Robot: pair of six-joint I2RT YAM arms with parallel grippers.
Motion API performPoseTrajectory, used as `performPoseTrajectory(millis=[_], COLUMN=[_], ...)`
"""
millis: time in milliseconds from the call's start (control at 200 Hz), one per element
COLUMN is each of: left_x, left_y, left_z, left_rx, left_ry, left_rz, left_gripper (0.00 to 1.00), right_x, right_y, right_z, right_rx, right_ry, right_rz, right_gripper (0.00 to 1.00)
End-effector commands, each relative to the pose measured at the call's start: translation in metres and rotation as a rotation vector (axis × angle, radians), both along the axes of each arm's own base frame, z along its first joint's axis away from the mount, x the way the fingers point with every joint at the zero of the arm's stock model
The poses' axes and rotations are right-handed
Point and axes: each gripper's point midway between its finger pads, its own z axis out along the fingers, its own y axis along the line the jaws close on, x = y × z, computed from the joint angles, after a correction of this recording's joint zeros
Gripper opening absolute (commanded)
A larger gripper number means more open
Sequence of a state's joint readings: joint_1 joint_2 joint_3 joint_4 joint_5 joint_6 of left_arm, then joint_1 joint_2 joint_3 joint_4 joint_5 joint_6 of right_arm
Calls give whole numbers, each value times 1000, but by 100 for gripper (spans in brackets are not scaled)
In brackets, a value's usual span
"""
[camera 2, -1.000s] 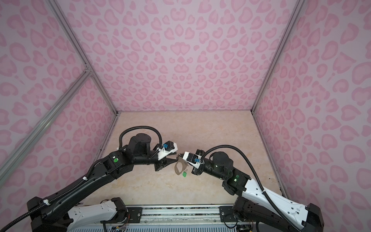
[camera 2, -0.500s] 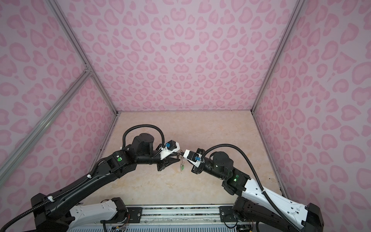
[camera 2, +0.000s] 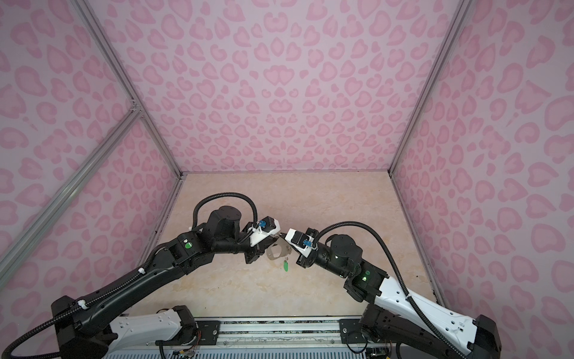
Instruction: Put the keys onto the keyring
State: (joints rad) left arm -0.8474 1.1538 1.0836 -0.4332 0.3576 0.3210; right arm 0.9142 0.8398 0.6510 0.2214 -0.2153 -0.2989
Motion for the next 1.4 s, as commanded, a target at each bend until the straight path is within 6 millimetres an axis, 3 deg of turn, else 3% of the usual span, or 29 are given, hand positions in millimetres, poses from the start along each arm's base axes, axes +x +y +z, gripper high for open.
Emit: performPoseTrajectory(millis=[0,260,410,530,680,815,1050,1285,1395], left_x=[-12,-22,-23,-8,0,4,-10,-19,-20], left_y=[-5,-12,-17,-7,12,25,11,-2,-3], left_z=[2,0,9,14,24,33,53,55,52], left_rx=[-14,1,-20,-22,-25,-16,-72,-92,-85], left_ry=[13,57,68,2,-94,-155,-174,-157,-158], left_rz=[-78,-157,-169,-66,31,76,-47,-145,-161], left_gripper=[3,3,4,30,42,41,38,19,17], right_x=[4,1,-1,-4,-9,-11,-16,-18,-21], right_y=[-4,-1,-2,-4,-5,-3,-1,-1,1], right_z=[15,15,12,12,8,4,7,5,4], right_rx=[66,78,68,76,86,95,101,101,97], right_ry=[-26,-21,-13,-9,5,42,39,57,63], right_rz=[-23,2,22,45,91,143,174,185,191], right_gripper=[0,0,0,0,0,0,0,0,0])
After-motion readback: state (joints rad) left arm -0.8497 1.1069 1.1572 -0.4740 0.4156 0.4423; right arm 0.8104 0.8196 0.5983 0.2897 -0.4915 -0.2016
